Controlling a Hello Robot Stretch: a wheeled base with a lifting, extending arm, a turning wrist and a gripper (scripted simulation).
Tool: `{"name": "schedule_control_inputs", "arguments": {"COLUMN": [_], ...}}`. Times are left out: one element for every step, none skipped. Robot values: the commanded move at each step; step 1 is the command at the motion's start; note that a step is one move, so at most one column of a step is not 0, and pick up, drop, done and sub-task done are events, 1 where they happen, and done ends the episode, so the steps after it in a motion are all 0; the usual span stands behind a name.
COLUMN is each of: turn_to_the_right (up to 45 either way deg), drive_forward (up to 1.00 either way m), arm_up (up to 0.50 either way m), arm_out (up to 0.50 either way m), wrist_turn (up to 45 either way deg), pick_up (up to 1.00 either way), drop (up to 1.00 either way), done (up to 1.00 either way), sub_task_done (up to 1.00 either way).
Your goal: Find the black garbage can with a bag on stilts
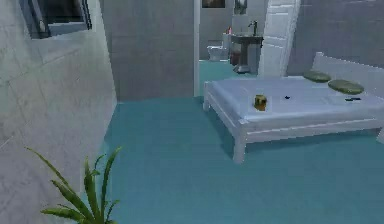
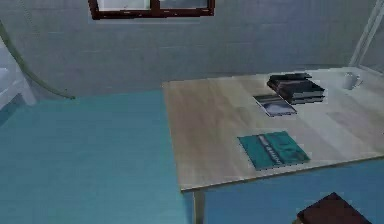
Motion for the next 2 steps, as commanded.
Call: {"name": "schedule_control_inputs", "arguments": {"turn_to_the_right": [0.0, 0.0], "drive_forward": [1.00, 1.00], "arm_up": [0.00, 0.00], "arm_out": [0.00, 0.00], "wrist_turn": [0.0, 0.0], "pick_up": [0.00, 0.00], "drop": [0.00, 0.00], "done": [0.00, 0.00], "sub_task_done": [0.00, 0.00]}}
